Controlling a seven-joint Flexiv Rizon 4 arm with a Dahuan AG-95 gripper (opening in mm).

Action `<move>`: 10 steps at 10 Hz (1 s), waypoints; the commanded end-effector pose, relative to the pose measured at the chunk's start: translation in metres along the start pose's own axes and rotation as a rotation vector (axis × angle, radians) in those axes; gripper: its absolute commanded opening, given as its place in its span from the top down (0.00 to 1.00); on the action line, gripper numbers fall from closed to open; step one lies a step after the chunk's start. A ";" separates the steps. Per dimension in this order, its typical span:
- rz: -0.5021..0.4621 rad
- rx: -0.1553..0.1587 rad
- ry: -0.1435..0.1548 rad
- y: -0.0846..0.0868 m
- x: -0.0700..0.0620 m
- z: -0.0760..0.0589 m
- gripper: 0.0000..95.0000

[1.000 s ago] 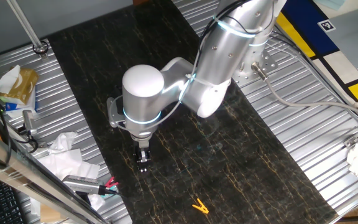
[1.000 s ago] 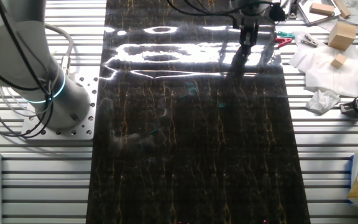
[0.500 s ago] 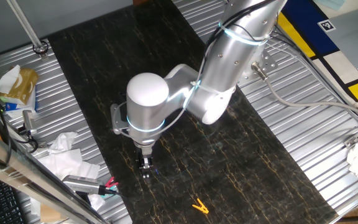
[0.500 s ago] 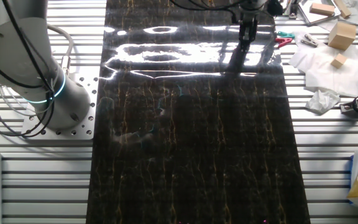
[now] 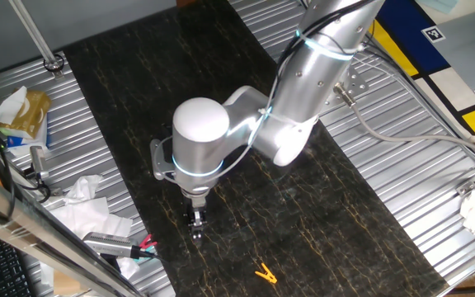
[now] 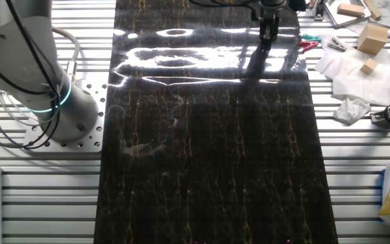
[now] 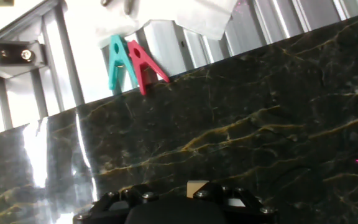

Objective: Hold a small block with the gripper and sweep it from left to right on the table

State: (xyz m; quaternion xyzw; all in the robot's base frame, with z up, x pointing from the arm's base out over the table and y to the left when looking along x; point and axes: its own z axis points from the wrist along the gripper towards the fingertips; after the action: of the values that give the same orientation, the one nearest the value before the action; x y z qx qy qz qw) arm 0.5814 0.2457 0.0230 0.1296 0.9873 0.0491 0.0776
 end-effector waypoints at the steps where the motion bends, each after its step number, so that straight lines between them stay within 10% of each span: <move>1: 0.000 -0.001 -0.001 0.002 0.001 0.000 0.40; 5: -0.003 0.023 -0.004 0.003 0.001 -0.002 0.40; 6: -0.004 0.040 -0.009 0.002 0.001 -0.002 0.60; 7: -0.006 0.050 -0.010 -0.002 0.000 -0.004 0.60; 10: -0.054 0.061 0.010 -0.031 -0.006 -0.024 0.60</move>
State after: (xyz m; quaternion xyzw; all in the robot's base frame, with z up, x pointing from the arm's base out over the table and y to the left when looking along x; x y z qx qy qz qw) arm 0.5751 0.2154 0.0446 0.1090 0.9915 0.0175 0.0685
